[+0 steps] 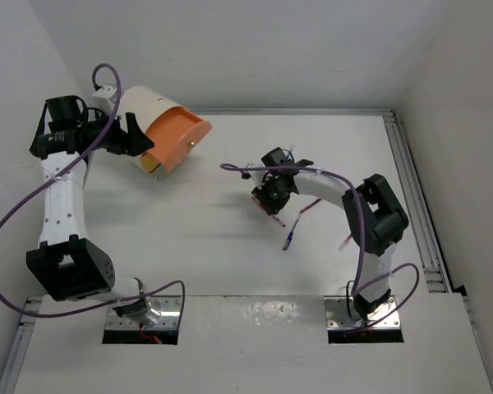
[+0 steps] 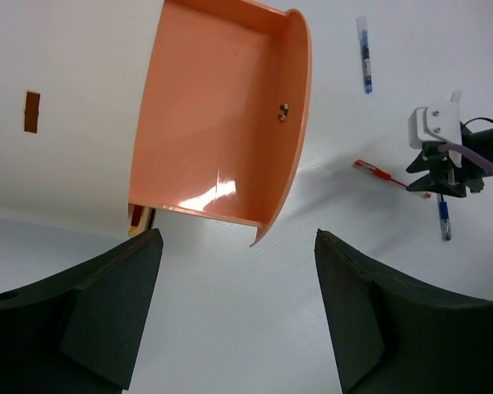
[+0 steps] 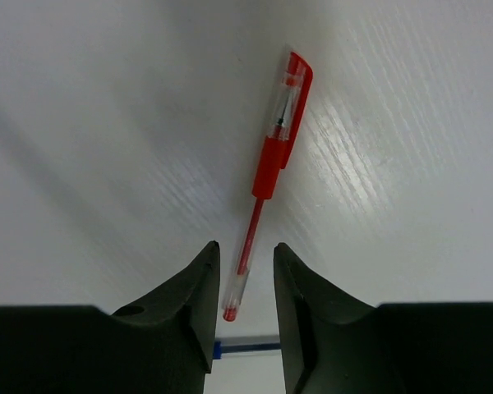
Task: Sort the stationery into containers
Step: Pick up the pen from the center of the board.
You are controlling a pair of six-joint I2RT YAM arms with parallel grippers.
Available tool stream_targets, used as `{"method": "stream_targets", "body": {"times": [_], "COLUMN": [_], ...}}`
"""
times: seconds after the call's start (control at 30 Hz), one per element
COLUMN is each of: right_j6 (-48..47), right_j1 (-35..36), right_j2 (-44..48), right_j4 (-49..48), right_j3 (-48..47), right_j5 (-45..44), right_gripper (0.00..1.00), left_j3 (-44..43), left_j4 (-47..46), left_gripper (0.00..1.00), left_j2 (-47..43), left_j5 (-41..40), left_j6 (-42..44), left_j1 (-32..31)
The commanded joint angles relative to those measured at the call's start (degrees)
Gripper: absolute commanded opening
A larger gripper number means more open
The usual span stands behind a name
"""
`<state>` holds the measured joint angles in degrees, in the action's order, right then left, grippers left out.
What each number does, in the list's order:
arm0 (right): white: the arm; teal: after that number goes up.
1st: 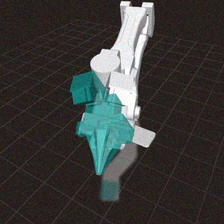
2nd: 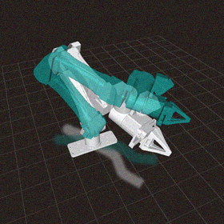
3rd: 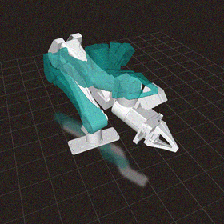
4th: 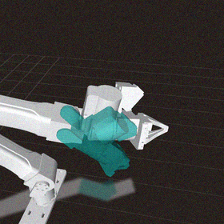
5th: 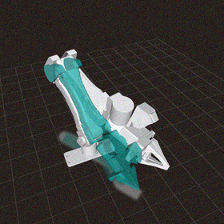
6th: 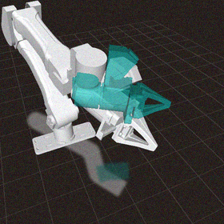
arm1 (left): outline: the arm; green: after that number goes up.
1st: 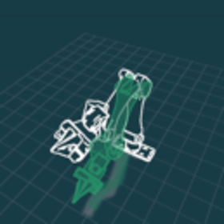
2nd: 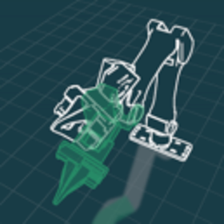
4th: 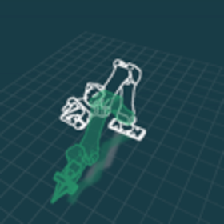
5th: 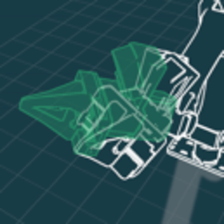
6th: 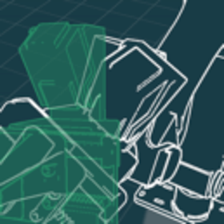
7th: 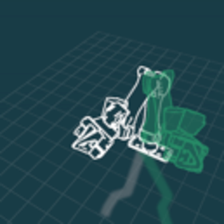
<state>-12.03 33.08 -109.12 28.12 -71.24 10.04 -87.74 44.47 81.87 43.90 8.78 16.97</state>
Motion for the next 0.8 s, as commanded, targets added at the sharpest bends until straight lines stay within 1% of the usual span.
{"method": "stream_targets", "body": {"times": [0.0,0.23,0.3,0.4,0.43,0.47,0.53,0.63,0.77], "right_j6": [-0.1,-1.4,-1.7,-2.2,-3.0,-3.7,-5.4,-9.0,-17.3], "right_j1": [-0.2,0.5,0.8,1.5,1.9,2.1,2.3,2.4,3.7], "right_j2": [-1.1,-2.9,-3.1,-2.2,-1.5,-0.9,1.9,7.8,15.1], "right_j4": [-2.8,-5.2,-6.1,-7.0,-7.4,-7.3,-7.0,-4.0,-1.1], "right_j3": [1.5,3.8,4.4,5.8,6.8,7.2,7.3,6.2,3.5], "right_j5": [-2.9,-4.4,-4.7,-5.0,-4.9,-4.7,-3.5,-0.1,3.0], "right_gripper": [0.33,0.32,0.3,0.16,0.08,0.05,0.0,0.0,0.0], "left_j3": [0.3,-0.3,-0.3,0.3,0.8,1.0,1.7,2.5,4.2], "left_j4": [-0.4,0.4,0.5,0.8,0.8,0.8,0.7,1.2,1.6], "left_gripper": [0.81,0.81,0.81,0.81,0.81,0.81,0.81,0.8,0.78], "left_j2": [-3.5,-4.5,-4.9,-6.0,-6.5,-6.8,-7.3,-7.9,-9.4], "left_j5": [0.8,0.3,0.1,0.9,2.2,3.0,4.5,11.0,14.3], "left_j6": [0.9,1.1,1.3,1.4,1.7,1.8,1.8,1.2,1.0], "left_j1": [0.5,0.6,0.5,0.5,0.6,0.5,0.5,0.4,-1.5]}}
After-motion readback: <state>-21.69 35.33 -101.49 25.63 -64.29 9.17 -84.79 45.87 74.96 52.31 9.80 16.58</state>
